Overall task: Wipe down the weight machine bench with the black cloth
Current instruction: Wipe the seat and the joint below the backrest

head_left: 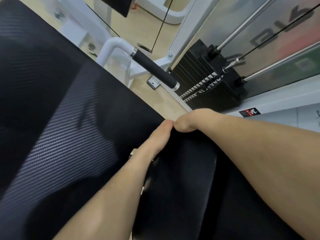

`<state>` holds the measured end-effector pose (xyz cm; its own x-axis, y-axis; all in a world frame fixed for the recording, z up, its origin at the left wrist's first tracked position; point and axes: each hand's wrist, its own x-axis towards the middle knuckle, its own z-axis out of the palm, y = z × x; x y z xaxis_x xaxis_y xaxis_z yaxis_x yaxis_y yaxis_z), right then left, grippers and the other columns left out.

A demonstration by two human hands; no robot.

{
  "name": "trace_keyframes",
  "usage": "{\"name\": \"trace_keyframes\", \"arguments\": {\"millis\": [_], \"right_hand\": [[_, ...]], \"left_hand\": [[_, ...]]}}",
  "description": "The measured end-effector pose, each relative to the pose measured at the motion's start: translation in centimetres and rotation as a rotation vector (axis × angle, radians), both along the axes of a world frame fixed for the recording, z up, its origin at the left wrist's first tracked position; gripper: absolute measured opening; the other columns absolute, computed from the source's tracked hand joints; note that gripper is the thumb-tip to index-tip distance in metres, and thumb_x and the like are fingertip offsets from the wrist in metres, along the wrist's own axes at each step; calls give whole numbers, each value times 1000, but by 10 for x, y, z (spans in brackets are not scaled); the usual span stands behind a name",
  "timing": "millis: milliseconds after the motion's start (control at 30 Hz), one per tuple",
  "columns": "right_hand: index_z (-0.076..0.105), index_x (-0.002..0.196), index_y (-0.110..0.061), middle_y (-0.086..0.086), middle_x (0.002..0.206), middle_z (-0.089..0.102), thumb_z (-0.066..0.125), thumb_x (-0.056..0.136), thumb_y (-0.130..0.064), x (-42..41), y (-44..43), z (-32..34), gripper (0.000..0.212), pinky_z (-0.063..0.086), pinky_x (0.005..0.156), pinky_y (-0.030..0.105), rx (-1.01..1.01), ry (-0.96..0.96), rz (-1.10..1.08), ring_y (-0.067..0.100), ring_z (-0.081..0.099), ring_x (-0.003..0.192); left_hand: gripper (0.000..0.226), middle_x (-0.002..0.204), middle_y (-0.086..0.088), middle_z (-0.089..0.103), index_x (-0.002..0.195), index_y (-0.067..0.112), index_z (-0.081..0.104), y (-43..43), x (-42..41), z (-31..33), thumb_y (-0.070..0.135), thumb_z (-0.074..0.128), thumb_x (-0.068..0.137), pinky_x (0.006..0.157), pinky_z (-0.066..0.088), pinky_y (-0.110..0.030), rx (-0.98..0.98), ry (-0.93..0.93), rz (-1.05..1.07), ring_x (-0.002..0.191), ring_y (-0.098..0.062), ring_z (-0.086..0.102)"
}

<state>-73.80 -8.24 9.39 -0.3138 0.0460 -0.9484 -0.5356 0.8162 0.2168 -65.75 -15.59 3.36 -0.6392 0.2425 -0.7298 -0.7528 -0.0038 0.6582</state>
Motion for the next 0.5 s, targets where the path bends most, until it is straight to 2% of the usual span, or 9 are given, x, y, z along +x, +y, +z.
{"name": "trace_keyframes", "arguments": {"millis": [67,167,233,333,433,500], "right_hand": [[49,135,-4,15,140,49,26,101,-17,1,2,-2,43,37,103,37,-37,-47,14,33,50,121],[55,125,-7,12,126,60,31,99,-15,10,-3,-3,37,43,88,36,-101,-16,53,29,56,100],[57,125,-10,10,124,61,33,100,-20,13,0,-8,35,43,84,36,-162,-19,93,29,58,107],[51,133,-23,4,131,56,39,99,-25,27,-5,-8,37,41,89,38,-220,-2,223,26,53,119],[58,126,-25,2,130,57,41,95,-28,71,-23,-9,35,28,103,53,-256,-8,407,26,47,122],[60,124,-23,2,129,59,40,94,-27,101,-35,-15,36,31,103,47,-256,-72,413,25,50,119]], "left_hand": [[39,110,4,69,102,35,65,-1,-2,0,47,32,85,98,48,-45,-46,-11,-67,104,-19,62],[44,136,1,56,136,42,42,-1,25,6,47,26,96,104,39,-39,-235,56,-161,123,-24,51],[50,144,-3,49,145,38,32,-7,48,11,51,27,98,104,33,-35,-298,25,-165,132,-27,44],[52,140,-4,53,139,31,45,-15,71,6,56,28,97,98,33,-32,-309,-65,-164,130,-24,46],[62,135,-4,57,131,27,55,-23,100,-5,65,26,92,103,37,-34,-298,-192,-236,125,-25,50],[69,129,0,62,125,32,60,-32,123,-11,75,28,82,106,40,-38,-197,-288,-223,118,-20,55]]}}
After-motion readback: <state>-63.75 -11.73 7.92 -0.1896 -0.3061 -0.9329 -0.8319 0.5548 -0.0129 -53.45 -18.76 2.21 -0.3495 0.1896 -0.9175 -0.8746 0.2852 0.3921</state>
